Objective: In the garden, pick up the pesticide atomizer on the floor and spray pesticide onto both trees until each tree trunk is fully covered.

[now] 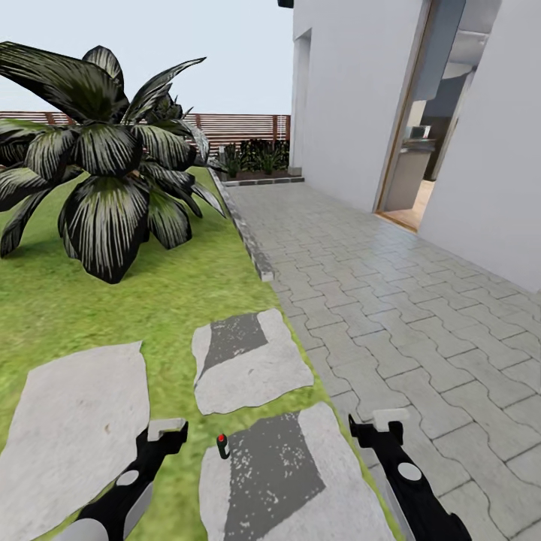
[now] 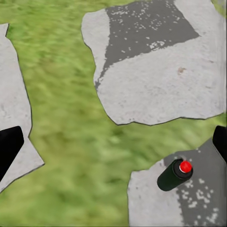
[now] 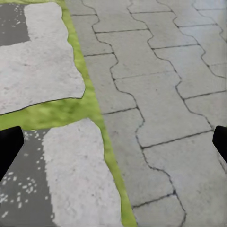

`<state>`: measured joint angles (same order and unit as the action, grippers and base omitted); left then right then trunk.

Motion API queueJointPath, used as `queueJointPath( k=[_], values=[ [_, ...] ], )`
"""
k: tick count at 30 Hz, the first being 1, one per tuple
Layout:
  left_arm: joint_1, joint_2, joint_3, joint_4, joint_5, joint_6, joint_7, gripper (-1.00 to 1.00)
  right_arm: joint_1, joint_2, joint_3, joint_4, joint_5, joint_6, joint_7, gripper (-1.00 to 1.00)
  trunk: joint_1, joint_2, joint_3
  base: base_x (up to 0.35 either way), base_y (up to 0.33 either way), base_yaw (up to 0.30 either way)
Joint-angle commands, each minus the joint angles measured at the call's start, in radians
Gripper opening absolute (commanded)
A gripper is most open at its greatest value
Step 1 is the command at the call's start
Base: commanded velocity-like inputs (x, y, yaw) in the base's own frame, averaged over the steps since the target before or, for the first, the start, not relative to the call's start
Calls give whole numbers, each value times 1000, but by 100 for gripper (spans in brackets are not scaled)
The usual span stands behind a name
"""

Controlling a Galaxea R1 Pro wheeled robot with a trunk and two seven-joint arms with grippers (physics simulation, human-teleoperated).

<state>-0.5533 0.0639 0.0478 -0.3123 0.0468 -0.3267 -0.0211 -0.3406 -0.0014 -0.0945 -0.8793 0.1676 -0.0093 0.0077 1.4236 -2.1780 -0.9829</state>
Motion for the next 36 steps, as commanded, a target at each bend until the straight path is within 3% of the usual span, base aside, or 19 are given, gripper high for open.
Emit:
queueJointPath(
  k=[1, 8, 17, 23, 36],
  values=[
    [1, -1, 0, -5, -6, -3, 6, 100, 0, 2, 0, -1, -5, 0, 0, 100, 0, 0, 0, 0, 0, 0],
    [4, -1, 1, -8, -16, 16, 40, 100, 0, -6, 2, -2, -11, -1, 0, 100, 0, 0, 0, 0, 0, -13],
    [4, -1, -2, -9, -16, 16, 41, 100, 0, -5, 2, -2, -11, 0, 0, 100, 0, 0, 0, 0, 0, -237],
    [4, -1, -2, -8, -16, 17, 41, 100, 0, -5, 2, -4, -12, -1, 0, 100, 23, -42, -20, 0, 0, -210],
    [4, -1, -2, -7, -17, 17, 41, 100, 0, -5, 2, -4, -13, -1, 0, 100, 73, -133, -63, 0, 0, -23]
  ],
)
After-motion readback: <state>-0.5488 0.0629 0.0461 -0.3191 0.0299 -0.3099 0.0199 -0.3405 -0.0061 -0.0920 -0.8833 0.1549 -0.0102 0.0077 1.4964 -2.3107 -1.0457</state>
